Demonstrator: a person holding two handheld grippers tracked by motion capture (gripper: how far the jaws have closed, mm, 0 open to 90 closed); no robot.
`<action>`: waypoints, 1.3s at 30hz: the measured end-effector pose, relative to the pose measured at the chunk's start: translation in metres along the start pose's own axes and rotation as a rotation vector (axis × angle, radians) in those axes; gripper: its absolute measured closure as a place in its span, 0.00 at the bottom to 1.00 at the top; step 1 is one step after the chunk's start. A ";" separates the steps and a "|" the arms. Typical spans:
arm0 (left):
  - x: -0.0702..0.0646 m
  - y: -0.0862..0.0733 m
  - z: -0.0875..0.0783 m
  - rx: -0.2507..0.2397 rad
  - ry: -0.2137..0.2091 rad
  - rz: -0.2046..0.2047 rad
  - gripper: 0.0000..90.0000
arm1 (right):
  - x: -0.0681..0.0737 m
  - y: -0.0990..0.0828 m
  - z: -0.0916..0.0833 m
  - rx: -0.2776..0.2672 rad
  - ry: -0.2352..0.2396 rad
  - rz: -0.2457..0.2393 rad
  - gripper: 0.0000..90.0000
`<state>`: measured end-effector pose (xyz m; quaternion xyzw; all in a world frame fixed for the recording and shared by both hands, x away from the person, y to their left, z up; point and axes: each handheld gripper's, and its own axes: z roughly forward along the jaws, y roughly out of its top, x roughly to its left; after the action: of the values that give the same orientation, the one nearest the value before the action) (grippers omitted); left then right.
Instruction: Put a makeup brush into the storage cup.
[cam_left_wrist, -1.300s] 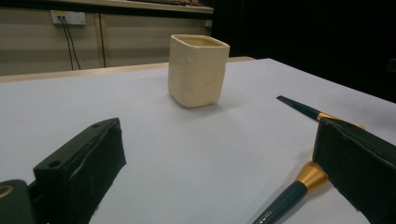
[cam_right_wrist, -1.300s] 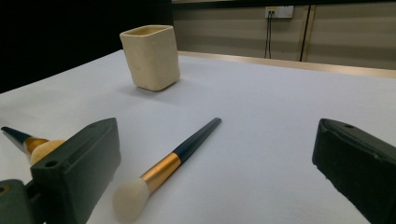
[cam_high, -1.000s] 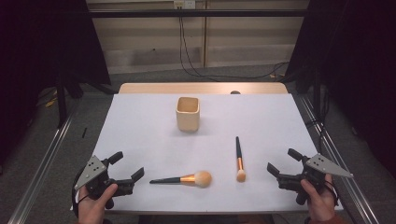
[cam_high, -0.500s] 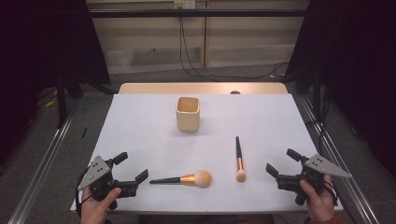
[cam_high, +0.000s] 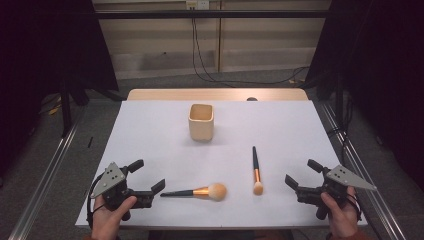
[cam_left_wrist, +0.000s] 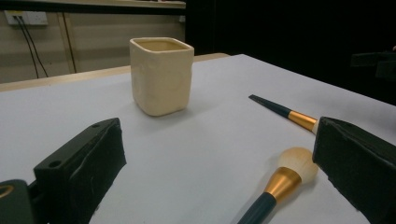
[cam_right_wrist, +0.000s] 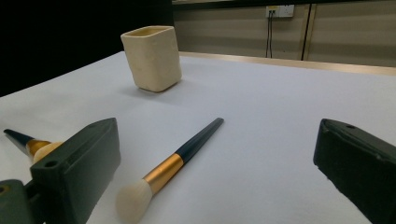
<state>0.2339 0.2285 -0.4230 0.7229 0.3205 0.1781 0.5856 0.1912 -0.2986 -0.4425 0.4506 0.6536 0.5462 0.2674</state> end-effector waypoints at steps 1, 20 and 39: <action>0.000 0.000 0.000 0.000 0.000 0.000 0.02 | 0.000 0.000 0.000 0.001 0.000 0.002 0.00; -0.012 0.025 0.042 -0.015 -0.084 0.057 0.03 | 0.003 0.000 0.000 0.000 0.001 -0.011 0.00; -0.003 0.032 0.085 0.040 -0.131 0.066 0.03 | 0.005 0.001 0.004 0.003 0.014 -0.017 0.00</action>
<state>0.2934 0.1604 -0.4129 0.7547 0.2609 0.1434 0.5847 0.1921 -0.2924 -0.4423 0.4418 0.6599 0.5461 0.2667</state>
